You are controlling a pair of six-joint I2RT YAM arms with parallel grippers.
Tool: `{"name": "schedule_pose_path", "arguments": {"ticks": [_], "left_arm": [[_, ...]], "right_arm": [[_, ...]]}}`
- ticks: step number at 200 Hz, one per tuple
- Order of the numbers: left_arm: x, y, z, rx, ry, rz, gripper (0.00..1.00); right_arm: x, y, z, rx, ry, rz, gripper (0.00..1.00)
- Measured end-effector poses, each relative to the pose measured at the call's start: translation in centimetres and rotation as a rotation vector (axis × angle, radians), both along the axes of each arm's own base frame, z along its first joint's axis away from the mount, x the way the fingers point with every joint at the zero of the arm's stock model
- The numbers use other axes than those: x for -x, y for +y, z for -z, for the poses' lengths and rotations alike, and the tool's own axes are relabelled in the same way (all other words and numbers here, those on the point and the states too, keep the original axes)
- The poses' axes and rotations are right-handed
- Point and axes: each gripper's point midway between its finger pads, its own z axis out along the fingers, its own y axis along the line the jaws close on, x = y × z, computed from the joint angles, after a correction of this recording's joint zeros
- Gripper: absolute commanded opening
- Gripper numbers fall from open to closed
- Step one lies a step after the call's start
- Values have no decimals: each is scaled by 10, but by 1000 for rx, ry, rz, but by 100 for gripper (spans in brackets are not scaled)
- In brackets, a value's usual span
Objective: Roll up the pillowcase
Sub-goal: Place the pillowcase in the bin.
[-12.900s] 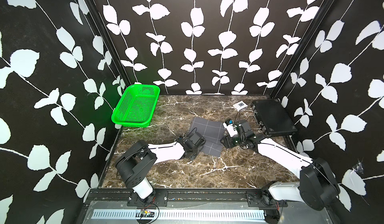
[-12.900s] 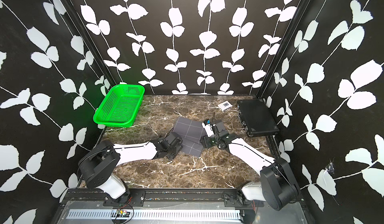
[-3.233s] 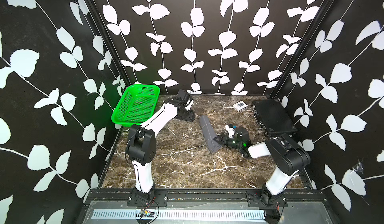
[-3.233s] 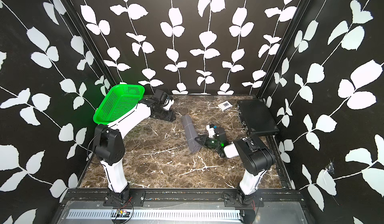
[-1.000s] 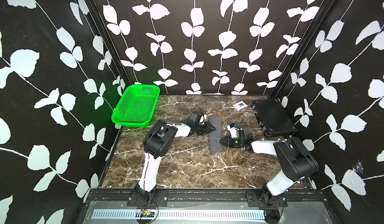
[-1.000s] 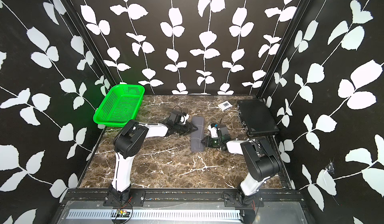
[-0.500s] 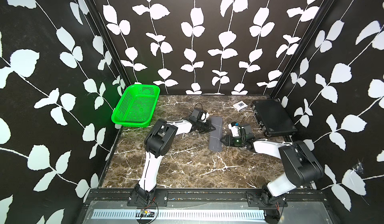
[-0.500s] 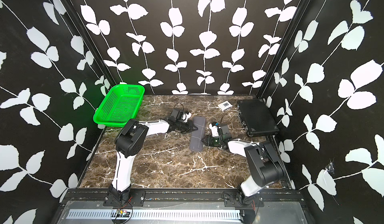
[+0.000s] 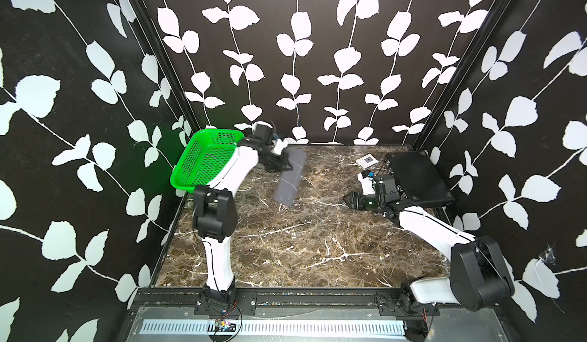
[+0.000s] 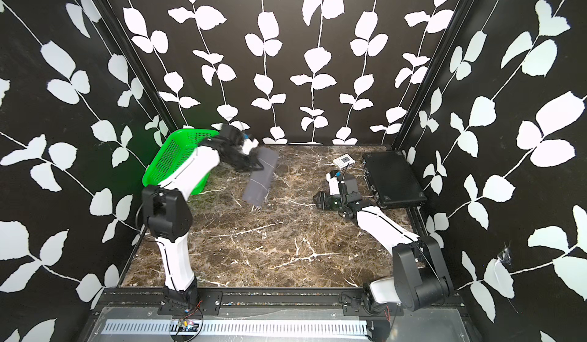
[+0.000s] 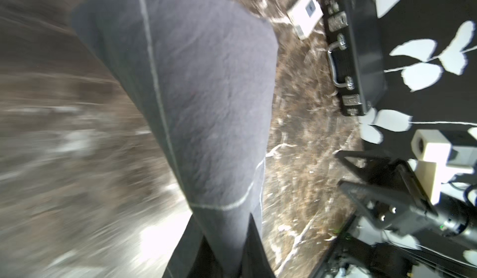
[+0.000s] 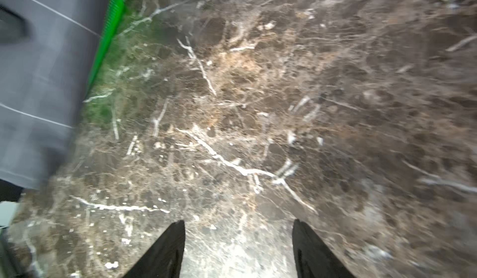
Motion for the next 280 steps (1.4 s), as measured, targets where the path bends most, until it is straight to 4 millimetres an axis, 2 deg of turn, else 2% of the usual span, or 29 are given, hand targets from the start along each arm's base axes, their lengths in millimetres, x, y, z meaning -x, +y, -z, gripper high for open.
{"name": "schedule_pose_path", "arguments": {"ticks": [47, 75, 98, 121, 149, 175, 193, 217, 232, 256, 280], "left_arm": [[-13, 106, -26, -77, -34, -91, 0], [-32, 157, -42, -74, -89, -167, 0], [-48, 190, -42, -63, -110, -209, 0], [-68, 215, -32, -31, -111, -241, 0], [-90, 241, -6, 14, -86, -281, 0], [-100, 267, 18, 42, -51, -329, 0], [-104, 285, 28, 55, -40, -364, 0], [-107, 304, 31, 63, -45, -402, 0], [-108, 313, 32, 61, -51, -417, 0], [-113, 324, 33, 63, -74, -434, 0], [-124, 331, 46, 78, -87, -443, 0]], "right_arm": [[-2, -38, -15, 104, -55, 100, 77], [-3, -62, -23, 159, -81, 168, 82], [-2, -83, -35, 194, -112, 239, 86], [-1, -108, -51, 229, -159, 329, 90], [3, -135, -70, 282, -215, 437, 93], [3, -154, -72, 350, -228, 499, 93], [0, -160, -64, 396, -202, 510, 93], [-5, -164, -52, 443, -158, 508, 94], [-10, -165, -47, 459, -140, 507, 99], [-18, -165, -45, 473, -126, 499, 99], [-25, -165, -47, 489, -128, 493, 99]]}}
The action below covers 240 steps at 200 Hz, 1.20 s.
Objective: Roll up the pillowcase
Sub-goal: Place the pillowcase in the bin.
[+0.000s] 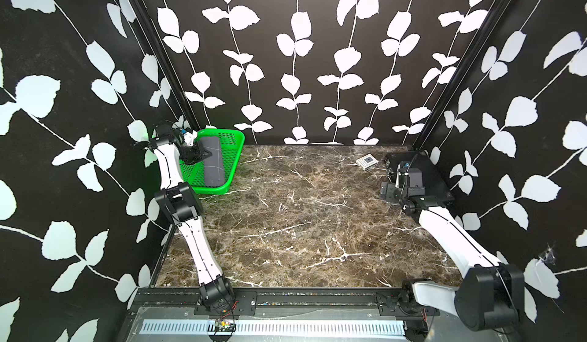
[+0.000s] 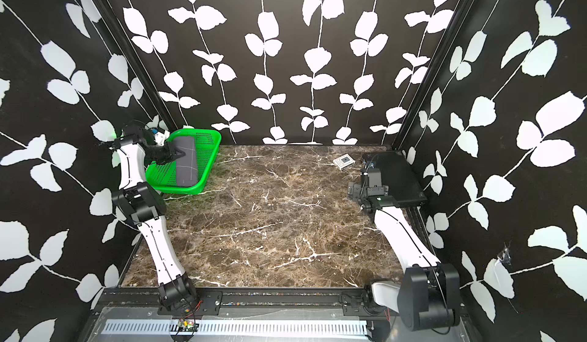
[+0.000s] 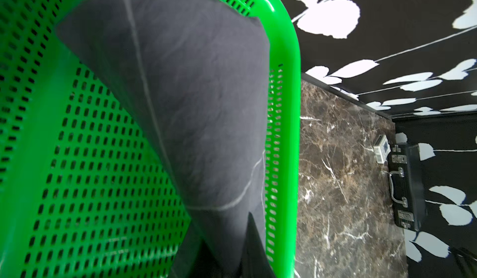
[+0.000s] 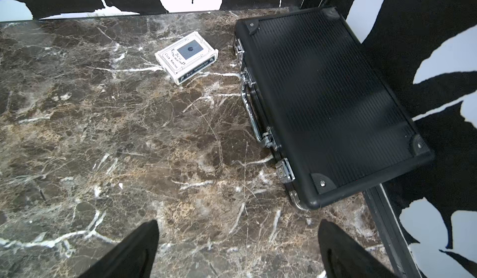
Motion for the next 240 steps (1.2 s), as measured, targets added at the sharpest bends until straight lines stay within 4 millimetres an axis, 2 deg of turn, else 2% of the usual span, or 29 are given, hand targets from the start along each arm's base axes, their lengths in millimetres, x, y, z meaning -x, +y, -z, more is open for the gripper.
{"name": "schedule_pose_path", "arguments": {"ticks": [50, 67, 116, 167, 190, 199, 210, 240], "left_arm": [[-8, -1, 60, 68, 76, 1, 0], [-8, -2, 73, 75, 96, 5, 0], [-12, -11, 74, 66, 79, 36, 0], [-16, -44, 83, 85, 80, 112, 0], [-17, -50, 88, 92, 87, 123, 0], [-17, -51, 89, 91, 87, 126, 17], [-17, -52, 89, 88, 86, 128, 30], [-20, -50, 94, 37, 78, 132, 50]], "right_arm": [[-7, -6, -7, 65, 16, -1, 99], [-10, -7, -7, 83, 31, -7, 99], [-16, -9, -4, 122, 68, -24, 99], [-17, -8, 1, 142, 94, -43, 99], [-17, -8, 2, 149, 98, -50, 99], [-17, -8, 2, 152, 98, -53, 99], [-17, -8, 2, 154, 99, -55, 99], [-18, -8, 2, 157, 99, -64, 99]]}}
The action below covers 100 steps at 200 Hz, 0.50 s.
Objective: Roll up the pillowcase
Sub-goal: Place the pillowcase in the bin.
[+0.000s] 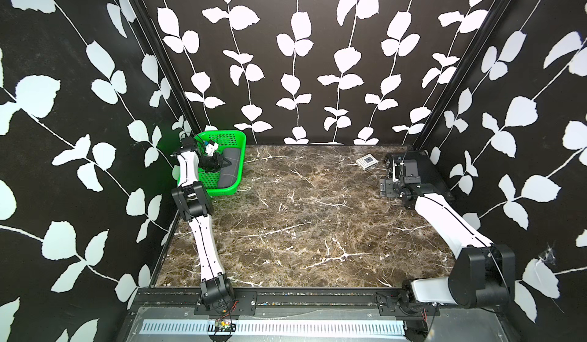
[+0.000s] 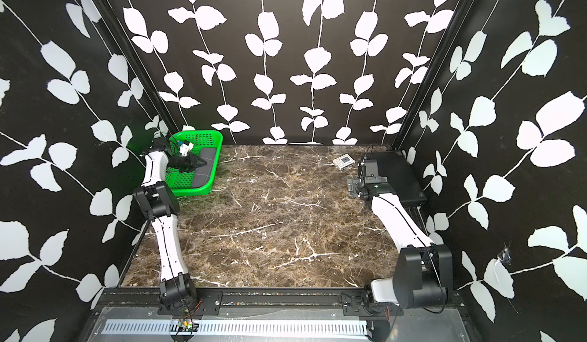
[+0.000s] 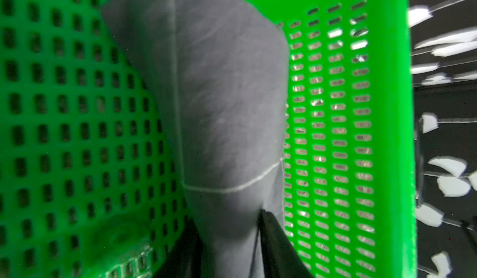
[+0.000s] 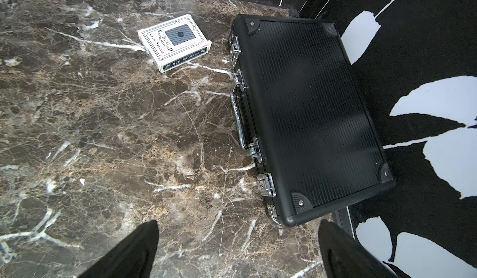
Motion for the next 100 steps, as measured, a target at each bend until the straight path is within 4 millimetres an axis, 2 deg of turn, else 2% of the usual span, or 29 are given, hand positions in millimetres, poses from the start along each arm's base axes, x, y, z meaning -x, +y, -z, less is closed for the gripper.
{"name": "schedule_pose_path", "arguments": {"ticks": [28, 49, 63, 83, 100], "left_arm": [[-3, 11, 10, -79, 0, -18, 64], [-6, 24, 3, -164, -16, -42, 68], [-6, 30, -10, -226, -32, -58, 75], [-2, 32, -34, -306, -62, -61, 76], [4, 33, -63, -376, -100, -62, 77]], "right_arm": [[0, 1, 0, -3, 0, -9, 99], [-2, 4, 0, -12, -3, -23, 99], [-3, 7, -2, -21, -12, -34, 99], [-7, 11, -9, -38, -45, -53, 99], [-10, 16, -18, -56, -94, -77, 99]]}}
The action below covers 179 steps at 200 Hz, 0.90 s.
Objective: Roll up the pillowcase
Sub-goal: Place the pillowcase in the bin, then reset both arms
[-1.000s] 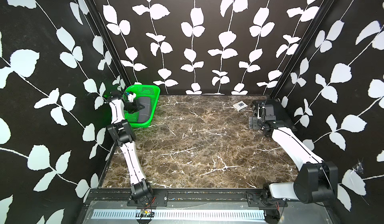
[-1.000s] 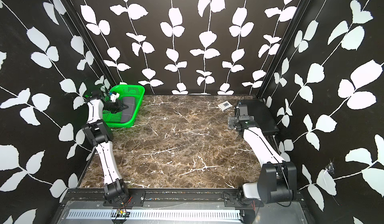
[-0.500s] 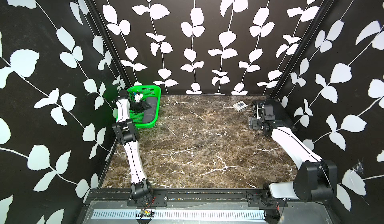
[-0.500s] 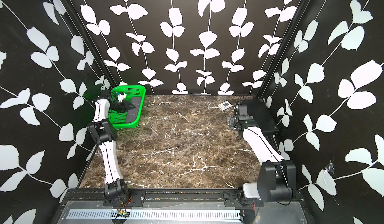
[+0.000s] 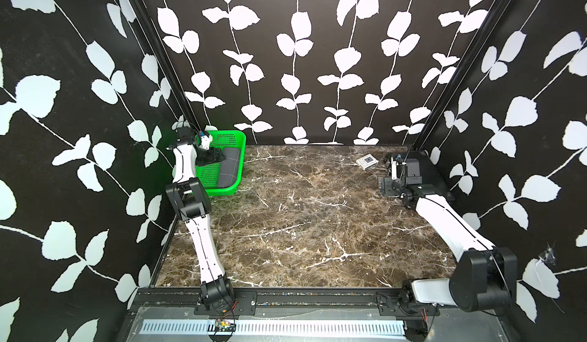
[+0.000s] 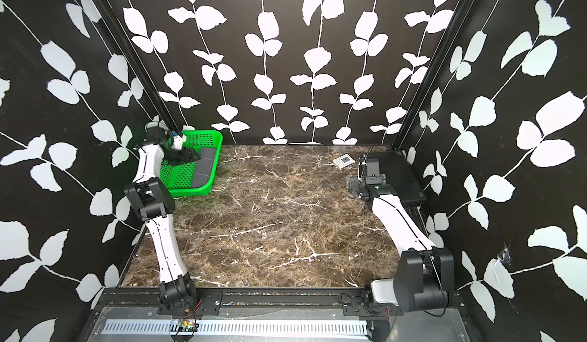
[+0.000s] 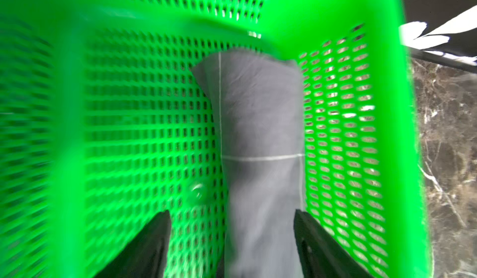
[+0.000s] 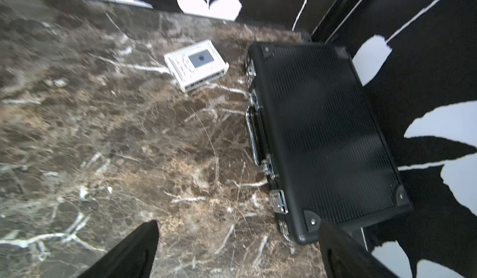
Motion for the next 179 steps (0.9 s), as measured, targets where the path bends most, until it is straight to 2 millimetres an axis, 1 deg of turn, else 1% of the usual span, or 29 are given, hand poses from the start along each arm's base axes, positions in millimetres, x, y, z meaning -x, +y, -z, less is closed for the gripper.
{"name": "schedule_pose_path", "arguments": {"ticks": [2, 5, 8, 20, 36, 46, 50, 53, 54, 57, 67, 87, 99, 107, 121, 126, 141, 155, 166, 179], "left_arm": [[1, 0, -3, -8, -2, -1, 78], [3, 0, -8, -18, -8, 0, 87], [5, -1, -12, -30, -12, -1, 90], [16, -7, -32, -68, -38, 6, 91], [40, -23, -52, -113, -71, 12, 91], [60, -40, -65, -133, -106, 29, 91], [67, -44, -67, -142, -117, 31, 92], [73, -52, -71, -145, -134, 41, 92], [75, -53, -72, -146, -137, 41, 92], [80, -57, -73, -151, -144, 43, 98], [101, -74, -81, -159, -186, 62, 99], [134, -107, -84, -186, -262, 106, 99], [155, -125, -77, -201, -291, 129, 99], [166, -132, -71, -210, -306, 136, 99], [185, -142, -55, -232, -331, 139, 99], [193, -144, -46, -242, -333, 136, 99], [210, -151, -22, -277, -343, 134, 99], [226, -155, 2, -319, -362, 133, 99], [234, -157, 18, -343, -374, 130, 99], [239, -156, 32, -361, -389, 120, 99]], "right_arm": [[0, 1, -1, -2, -5, -3, 99], [0, 1, -2, -6, -13, -8, 99], [-1, 2, -3, -8, -22, -14, 99], [-1, 7, -4, -22, -49, -37, 99], [-3, 12, -1, -38, -67, -61, 100], [-3, 12, 2, -43, -72, -63, 99], [-3, 12, 3, -44, -74, -61, 100], [-4, 12, 4, -47, -74, -58, 99], [-4, 12, 5, -47, -74, -58, 99], [-4, 12, 5, -49, -77, -55, 100], [-5, 10, 9, -57, -79, -42, 99], [-6, 6, 19, -64, -104, -18, 99], [-1, 2, 31, -62, -119, -10, 99], [4, -1, 41, -60, -126, -2, 99], [13, -7, 55, -54, -135, 19, 99], [16, -10, 58, -52, -144, 32, 100], [19, -20, 63, -56, -174, 73, 99], [19, -32, 63, -57, -206, 112, 99], [18, -39, 61, -56, -234, 138, 99], [17, -46, 58, -59, -268, 161, 100]]}}
